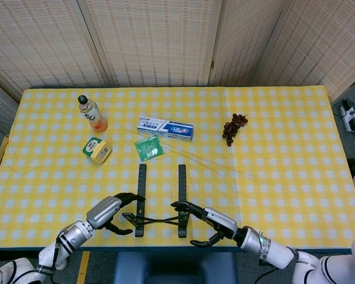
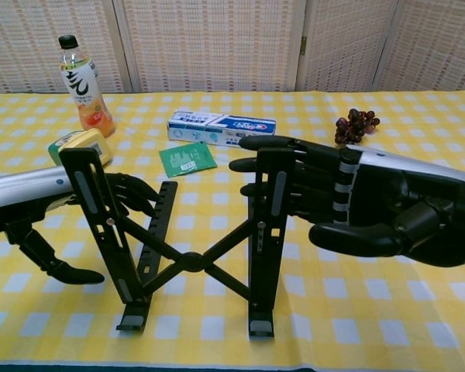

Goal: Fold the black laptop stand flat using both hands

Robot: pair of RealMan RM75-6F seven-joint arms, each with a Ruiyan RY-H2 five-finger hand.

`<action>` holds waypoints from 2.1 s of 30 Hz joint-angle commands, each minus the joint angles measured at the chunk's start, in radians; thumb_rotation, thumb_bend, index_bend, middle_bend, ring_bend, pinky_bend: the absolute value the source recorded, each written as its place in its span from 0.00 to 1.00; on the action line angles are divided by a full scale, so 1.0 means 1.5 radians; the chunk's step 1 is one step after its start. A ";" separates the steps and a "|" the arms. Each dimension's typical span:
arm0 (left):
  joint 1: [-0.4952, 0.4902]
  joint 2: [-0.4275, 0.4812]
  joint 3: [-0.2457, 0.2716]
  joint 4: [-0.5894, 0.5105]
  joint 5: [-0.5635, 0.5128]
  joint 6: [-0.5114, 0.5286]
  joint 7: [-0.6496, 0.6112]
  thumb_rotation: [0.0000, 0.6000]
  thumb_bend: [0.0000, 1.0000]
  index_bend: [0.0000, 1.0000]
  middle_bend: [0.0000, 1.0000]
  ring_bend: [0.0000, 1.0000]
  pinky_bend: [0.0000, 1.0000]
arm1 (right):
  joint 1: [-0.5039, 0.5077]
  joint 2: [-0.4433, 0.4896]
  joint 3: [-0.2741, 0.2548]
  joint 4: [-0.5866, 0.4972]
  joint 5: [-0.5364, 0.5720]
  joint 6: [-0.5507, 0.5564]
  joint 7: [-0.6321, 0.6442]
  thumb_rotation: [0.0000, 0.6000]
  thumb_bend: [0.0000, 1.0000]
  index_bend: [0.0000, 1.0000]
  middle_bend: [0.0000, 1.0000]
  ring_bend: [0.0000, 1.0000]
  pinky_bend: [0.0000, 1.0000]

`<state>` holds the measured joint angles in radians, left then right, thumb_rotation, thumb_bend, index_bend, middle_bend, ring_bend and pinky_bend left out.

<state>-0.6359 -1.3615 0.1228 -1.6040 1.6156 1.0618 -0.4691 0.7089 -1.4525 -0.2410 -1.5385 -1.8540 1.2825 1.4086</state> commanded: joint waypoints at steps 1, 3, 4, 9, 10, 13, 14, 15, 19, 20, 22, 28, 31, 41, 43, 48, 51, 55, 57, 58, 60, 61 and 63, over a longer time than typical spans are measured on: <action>0.004 -0.017 -0.013 0.003 -0.019 -0.010 0.018 1.00 0.22 0.22 0.25 0.20 0.21 | -0.002 -0.002 -0.004 0.001 0.001 0.002 0.004 1.00 0.36 0.06 0.07 0.07 0.00; 0.007 -0.025 -0.020 0.009 -0.029 -0.012 0.035 1.00 0.22 0.22 0.25 0.20 0.22 | -0.003 -0.004 -0.007 0.003 -0.001 0.003 0.010 1.00 0.36 0.06 0.07 0.07 0.00; 0.008 -0.029 -0.023 0.012 -0.033 -0.012 0.044 1.00 0.22 0.22 0.25 0.21 0.22 | -0.003 -0.004 -0.008 0.004 -0.002 0.003 0.012 1.00 0.37 0.06 0.07 0.07 0.00; 0.017 -0.047 -0.038 0.027 -0.054 -0.009 0.076 1.00 0.22 0.24 0.25 0.22 0.23 | -0.003 -0.007 -0.013 0.008 -0.006 0.008 0.020 1.00 0.37 0.06 0.07 0.07 0.00; 0.019 -0.049 -0.040 0.029 -0.056 -0.009 0.081 1.00 0.22 0.25 0.25 0.22 0.23 | -0.003 -0.007 -0.014 0.008 -0.007 0.008 0.022 1.00 0.37 0.06 0.07 0.07 0.00; 0.023 -0.055 -0.046 0.037 -0.061 -0.003 0.095 1.00 0.22 0.25 0.25 0.22 0.23 | -0.003 -0.008 -0.018 0.009 -0.011 0.010 0.026 1.00 0.37 0.06 0.07 0.07 0.00; 0.025 -0.056 -0.049 0.039 -0.062 -0.001 0.099 1.00 0.22 0.26 0.25 0.22 0.23 | -0.003 -0.008 -0.019 0.009 -0.012 0.012 0.026 1.00 0.36 0.06 0.07 0.07 0.00; 0.026 -0.057 -0.051 0.040 -0.064 -0.001 0.100 1.00 0.22 0.26 0.25 0.22 0.23 | -0.003 -0.008 -0.020 0.008 -0.014 0.014 0.026 1.00 0.36 0.06 0.07 0.07 0.00; 0.028 -0.064 -0.061 0.049 -0.068 0.003 0.104 1.00 0.22 0.26 0.25 0.22 0.23 | -0.004 -0.009 -0.025 0.006 -0.017 0.017 0.029 1.00 0.36 0.06 0.07 0.07 0.00; 0.028 -0.066 -0.063 0.052 -0.069 0.004 0.106 1.00 0.22 0.26 0.25 0.22 0.23 | -0.004 -0.009 -0.026 0.006 -0.018 0.018 0.028 1.00 0.36 0.06 0.07 0.07 0.00; 0.027 -0.070 -0.069 0.054 -0.071 0.004 0.107 1.00 0.22 0.26 0.25 0.22 0.23 | -0.005 -0.009 -0.028 0.004 -0.018 0.019 0.028 1.00 0.36 0.06 0.07 0.07 0.00; 0.023 -0.076 -0.073 0.058 -0.068 -0.005 0.102 1.00 0.22 0.30 0.25 0.22 0.22 | -0.009 -0.009 -0.030 0.003 -0.014 0.021 0.022 1.00 0.37 0.06 0.07 0.07 0.00; 0.020 -0.069 -0.066 0.055 -0.062 -0.017 0.089 1.00 0.23 0.37 0.25 0.22 0.22 | -0.010 -0.008 -0.029 0.002 -0.011 0.022 0.020 1.00 0.37 0.06 0.07 0.07 0.00; 0.032 -0.077 -0.059 0.061 -0.070 -0.022 0.104 1.00 0.30 0.50 0.28 0.22 0.22 | -0.010 -0.011 -0.027 0.003 -0.006 0.020 0.018 1.00 0.36 0.06 0.07 0.07 0.00; 0.033 -0.080 -0.060 0.062 -0.073 -0.024 0.105 1.00 0.32 0.51 0.28 0.22 0.23 | -0.010 -0.011 -0.027 0.004 -0.005 0.019 0.018 1.00 0.36 0.06 0.07 0.07 0.00; 0.034 -0.083 -0.059 0.062 -0.076 -0.033 0.101 1.00 0.34 0.52 0.28 0.22 0.23 | -0.011 -0.012 -0.025 0.005 -0.002 0.019 0.020 1.00 0.37 0.06 0.07 0.07 0.00; 0.034 -0.084 -0.059 0.063 -0.075 -0.036 0.100 1.00 0.34 0.54 0.28 0.22 0.23 | -0.012 -0.013 -0.024 0.005 0.001 0.018 0.020 1.00 0.36 0.06 0.07 0.07 0.00; 0.037 -0.088 -0.060 0.065 -0.077 -0.035 0.101 1.00 0.34 0.55 0.29 0.22 0.23 | -0.013 -0.014 -0.023 0.006 0.002 0.017 0.021 1.00 0.37 0.06 0.07 0.07 0.00; 0.038 -0.088 -0.061 0.066 -0.077 -0.035 0.100 1.00 0.34 0.55 0.29 0.22 0.23 | -0.013 -0.014 -0.023 0.006 0.003 0.017 0.021 1.00 0.37 0.06 0.07 0.07 0.00; 0.038 -0.089 -0.061 0.066 -0.078 -0.035 0.100 1.00 0.34 0.55 0.29 0.22 0.23 | -0.014 -0.015 -0.023 0.006 0.003 0.017 0.021 1.00 0.37 0.06 0.07 0.07 0.00; 0.039 -0.089 -0.061 0.067 -0.078 -0.035 0.100 1.00 0.34 0.56 0.29 0.22 0.23 | -0.014 -0.015 -0.023 0.007 0.004 0.017 0.021 1.00 0.37 0.06 0.07 0.07 0.00; 0.039 -0.089 -0.061 0.068 -0.078 -0.035 0.099 1.00 0.34 0.56 0.29 0.22 0.23 | -0.015 -0.015 -0.023 0.007 0.004 0.017 0.021 1.00 0.36 0.06 0.07 0.07 0.00; 0.040 -0.089 -0.061 0.068 -0.076 -0.034 0.098 1.00 0.34 0.56 0.29 0.22 0.23 | -0.015 -0.015 -0.023 0.007 0.005 0.017 0.022 1.00 0.36 0.06 0.07 0.07 0.00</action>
<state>-0.5756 -1.4951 0.0314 -1.5026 1.5010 1.0101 -0.3225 0.6859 -1.4753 -0.2751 -1.5286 -1.8468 1.3077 1.4412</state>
